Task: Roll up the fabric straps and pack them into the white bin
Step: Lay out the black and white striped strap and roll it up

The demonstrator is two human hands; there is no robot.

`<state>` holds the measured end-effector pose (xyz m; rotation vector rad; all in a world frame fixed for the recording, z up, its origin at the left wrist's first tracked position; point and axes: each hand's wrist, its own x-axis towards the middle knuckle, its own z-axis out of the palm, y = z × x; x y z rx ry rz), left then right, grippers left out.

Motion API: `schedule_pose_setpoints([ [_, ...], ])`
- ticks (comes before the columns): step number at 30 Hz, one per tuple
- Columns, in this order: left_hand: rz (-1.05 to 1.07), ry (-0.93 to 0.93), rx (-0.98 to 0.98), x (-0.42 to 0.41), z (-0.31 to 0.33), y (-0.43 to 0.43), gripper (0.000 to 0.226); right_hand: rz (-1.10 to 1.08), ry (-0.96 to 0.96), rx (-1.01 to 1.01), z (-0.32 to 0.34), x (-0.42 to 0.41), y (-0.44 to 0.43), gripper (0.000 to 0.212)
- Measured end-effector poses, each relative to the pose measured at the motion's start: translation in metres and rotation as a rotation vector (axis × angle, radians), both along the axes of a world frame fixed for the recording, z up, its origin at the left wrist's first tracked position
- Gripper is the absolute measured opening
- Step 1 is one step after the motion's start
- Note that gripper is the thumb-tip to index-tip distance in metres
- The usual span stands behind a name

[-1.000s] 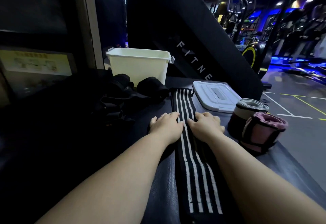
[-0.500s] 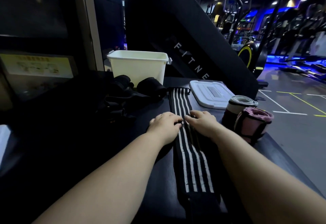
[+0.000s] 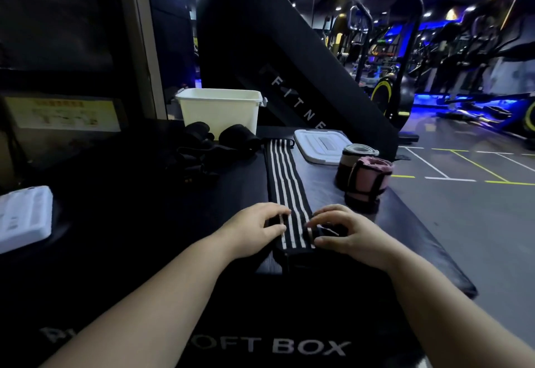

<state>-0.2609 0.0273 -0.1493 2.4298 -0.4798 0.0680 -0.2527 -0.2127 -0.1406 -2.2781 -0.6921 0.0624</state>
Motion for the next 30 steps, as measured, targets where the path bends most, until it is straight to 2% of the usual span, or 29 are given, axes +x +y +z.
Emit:
schedule_pose_setpoints([
  [4,-0.086,-0.092,-0.02,-0.031,-0.005,0.0,0.029,0.021,-0.142,0.024,-0.011,-0.033,-0.001,0.036],
  [7,-0.13,-0.124,-0.046,-0.05,-0.003,-0.002,0.028,0.013,-0.132,0.012,-0.012,-0.053,-0.003,0.033],
  [12,-0.146,-0.116,-0.057,-0.075,0.0,-0.004,0.05,-0.03,-0.132,0.078,-0.013,-0.075,0.0,0.038],
  [14,-0.13,-0.103,-0.064,-0.082,0.0,-0.004,0.055,-0.079,-0.19,0.136,-0.016,-0.078,0.006,0.03],
  [16,-0.141,-0.092,-0.096,-0.088,0.001,-0.006,0.049,-0.135,-0.215,0.175,-0.017,-0.08,0.011,0.014],
  [17,-0.149,-0.089,-0.121,-0.092,0.002,-0.008,0.044,-0.16,-0.205,0.191,-0.017,-0.08,0.013,0.012],
  [20,-0.15,-0.094,-0.163,-0.097,0.002,-0.012,0.025,-0.22,-0.188,0.199,-0.021,-0.082,0.015,0.029],
  [22,-0.108,-0.084,-0.177,-0.097,0.0,-0.014,0.012,-0.238,-0.176,0.202,-0.022,-0.084,0.017,0.027],
  [24,-0.041,-0.064,-0.238,-0.098,-0.002,-0.016,0.011,-0.256,-0.166,0.219,-0.023,-0.084,0.019,0.028],
  [27,0.014,0.03,-0.43,-0.101,-0.001,-0.019,0.014,-0.276,-0.167,0.214,-0.022,-0.085,0.02,0.033],
  [30,0.044,0.068,-0.491,-0.101,-0.001,-0.021,0.015,-0.273,-0.16,0.216,-0.021,-0.087,0.021,0.033],
])
